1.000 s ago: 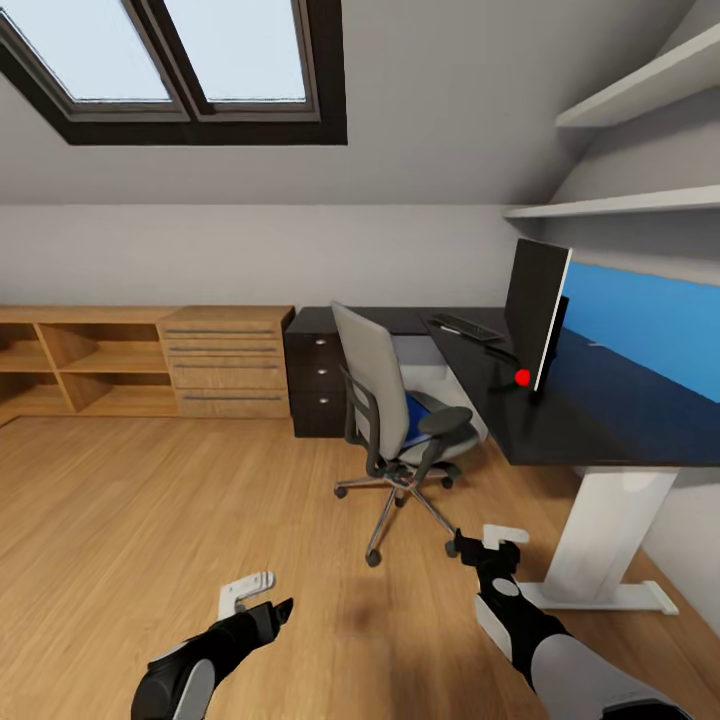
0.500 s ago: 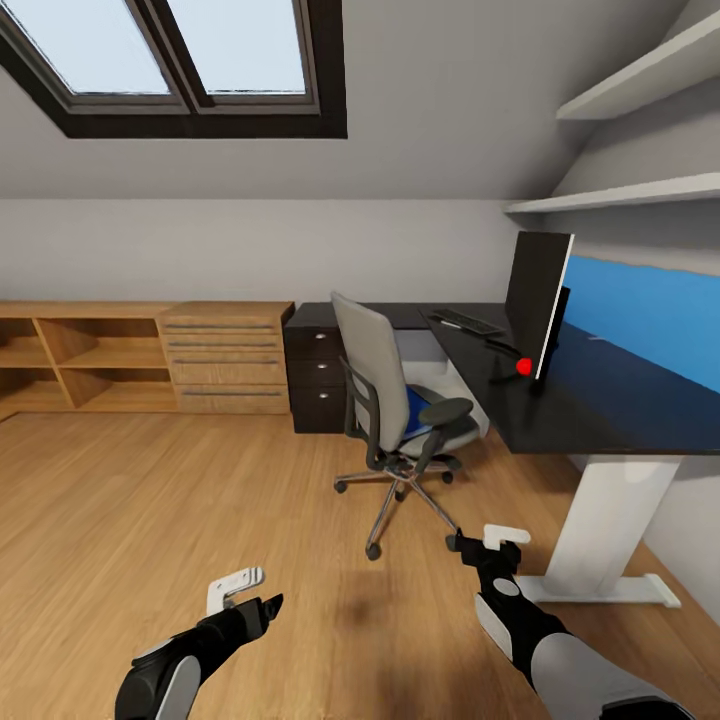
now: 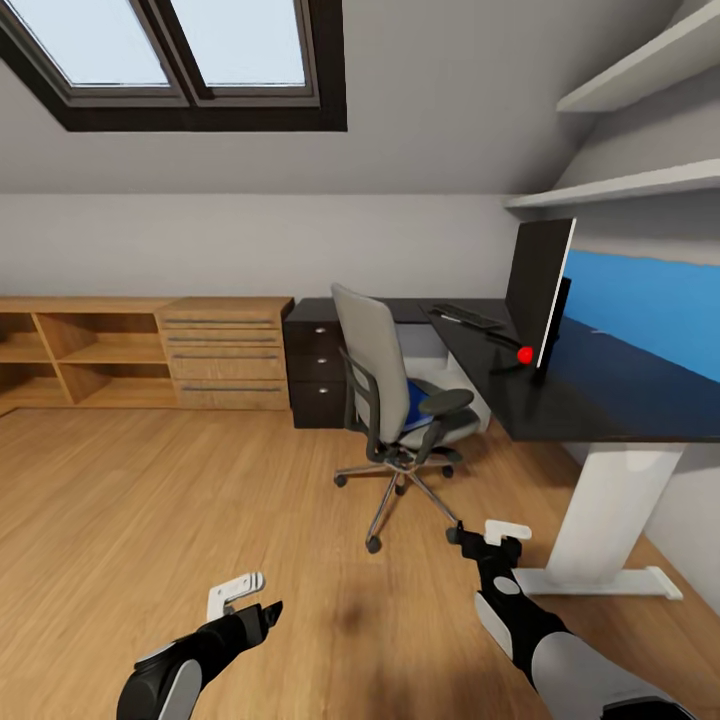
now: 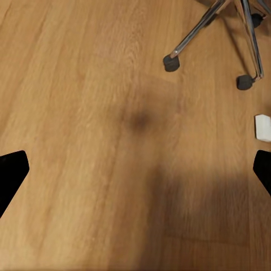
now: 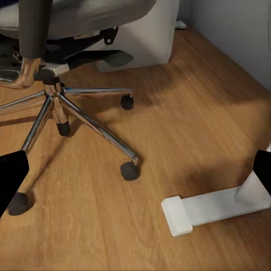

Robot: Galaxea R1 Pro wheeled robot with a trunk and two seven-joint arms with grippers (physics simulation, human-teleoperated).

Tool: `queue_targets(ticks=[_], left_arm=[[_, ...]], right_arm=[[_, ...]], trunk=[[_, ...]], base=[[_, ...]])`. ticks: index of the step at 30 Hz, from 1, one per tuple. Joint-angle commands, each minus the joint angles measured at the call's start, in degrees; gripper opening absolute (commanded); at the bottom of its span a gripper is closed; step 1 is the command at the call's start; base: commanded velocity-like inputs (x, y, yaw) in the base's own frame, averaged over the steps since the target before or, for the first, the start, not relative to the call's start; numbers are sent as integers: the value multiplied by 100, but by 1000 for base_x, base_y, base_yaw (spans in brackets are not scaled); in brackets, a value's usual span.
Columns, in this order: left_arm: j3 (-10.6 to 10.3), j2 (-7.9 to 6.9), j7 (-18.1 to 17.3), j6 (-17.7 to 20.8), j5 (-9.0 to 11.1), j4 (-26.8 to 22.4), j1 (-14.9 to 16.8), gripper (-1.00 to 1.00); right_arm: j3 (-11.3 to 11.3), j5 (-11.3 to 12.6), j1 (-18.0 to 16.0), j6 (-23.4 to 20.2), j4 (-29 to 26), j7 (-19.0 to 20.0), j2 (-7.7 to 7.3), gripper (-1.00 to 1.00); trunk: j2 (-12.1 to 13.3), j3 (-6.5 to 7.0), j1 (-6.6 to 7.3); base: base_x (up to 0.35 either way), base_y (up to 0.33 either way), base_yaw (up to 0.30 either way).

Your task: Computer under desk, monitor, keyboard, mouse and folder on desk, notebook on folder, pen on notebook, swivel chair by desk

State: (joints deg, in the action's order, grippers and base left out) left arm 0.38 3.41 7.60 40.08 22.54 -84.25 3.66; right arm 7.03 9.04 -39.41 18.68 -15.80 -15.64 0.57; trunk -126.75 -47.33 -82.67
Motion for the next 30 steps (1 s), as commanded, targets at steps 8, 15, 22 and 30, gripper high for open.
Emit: queue_targets(ticks=[8,15,22,30], left_arm=[[-2,2,40,26,66,-18,3,100],[-14,0,16,34,66,-51,3,100],[-12,-15,13,35,66,-47,3,100],[-12,-16,13,35,66,-44,3,100]], right_arm=[[15,86,-513,-255,88,-8,-168,100],[42,316,-850,-387,535,192,-283,100],[42,347,-857,-355,624,233,-290,100],[53,353,-857,-339,631,237,-277,100]], trunk=[[-325,-150,-175],[-445,-204,-241],[-445,-204,-241],[-445,-204,-241]], base=[[0,0,0],[0,0,0],[93,0,0],[300,0,0]])
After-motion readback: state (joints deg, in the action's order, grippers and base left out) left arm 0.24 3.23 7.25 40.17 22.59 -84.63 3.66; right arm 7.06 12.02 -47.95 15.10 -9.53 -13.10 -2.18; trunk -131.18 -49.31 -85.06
